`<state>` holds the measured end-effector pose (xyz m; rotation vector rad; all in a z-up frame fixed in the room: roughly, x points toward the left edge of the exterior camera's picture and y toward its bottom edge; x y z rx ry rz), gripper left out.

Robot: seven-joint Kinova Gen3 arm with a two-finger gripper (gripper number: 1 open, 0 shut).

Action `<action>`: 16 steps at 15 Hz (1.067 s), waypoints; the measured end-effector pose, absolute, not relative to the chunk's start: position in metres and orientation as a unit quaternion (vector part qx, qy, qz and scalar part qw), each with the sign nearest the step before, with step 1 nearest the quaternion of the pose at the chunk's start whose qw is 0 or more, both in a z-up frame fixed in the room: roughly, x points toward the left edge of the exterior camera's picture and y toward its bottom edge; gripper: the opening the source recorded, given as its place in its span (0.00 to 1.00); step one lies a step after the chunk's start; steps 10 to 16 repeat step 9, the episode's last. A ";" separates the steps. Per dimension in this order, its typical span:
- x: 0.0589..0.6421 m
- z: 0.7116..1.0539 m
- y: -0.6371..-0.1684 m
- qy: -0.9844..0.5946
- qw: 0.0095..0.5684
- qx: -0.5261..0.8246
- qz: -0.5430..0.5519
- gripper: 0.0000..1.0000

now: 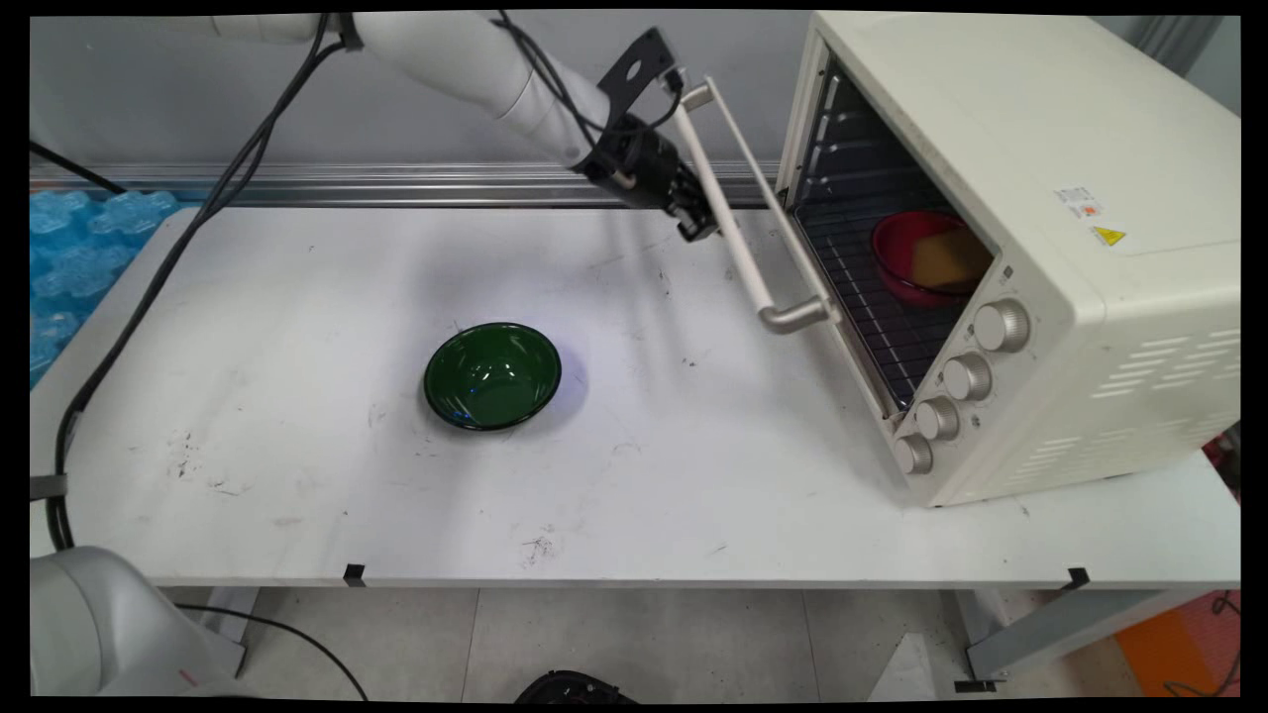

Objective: Close the oven

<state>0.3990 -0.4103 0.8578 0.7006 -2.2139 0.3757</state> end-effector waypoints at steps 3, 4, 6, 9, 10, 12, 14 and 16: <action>0.393 0.868 -0.415 -0.864 0.396 0.271 0.151 0.00; 0.391 0.871 -0.416 -0.863 0.399 0.271 0.151 0.00; 0.387 0.877 -0.418 -0.860 0.406 0.269 0.153 0.00; 0.381 0.887 -0.423 -0.855 0.418 0.266 0.156 0.00; 0.381 0.887 -0.423 -0.855 0.418 0.266 0.156 0.00; 0.381 0.887 -0.423 -0.855 0.418 0.266 0.156 0.00; 0.381 0.887 -0.423 -0.855 0.418 0.266 0.156 0.00; 0.381 0.887 -0.423 -0.855 0.418 0.266 0.156 0.00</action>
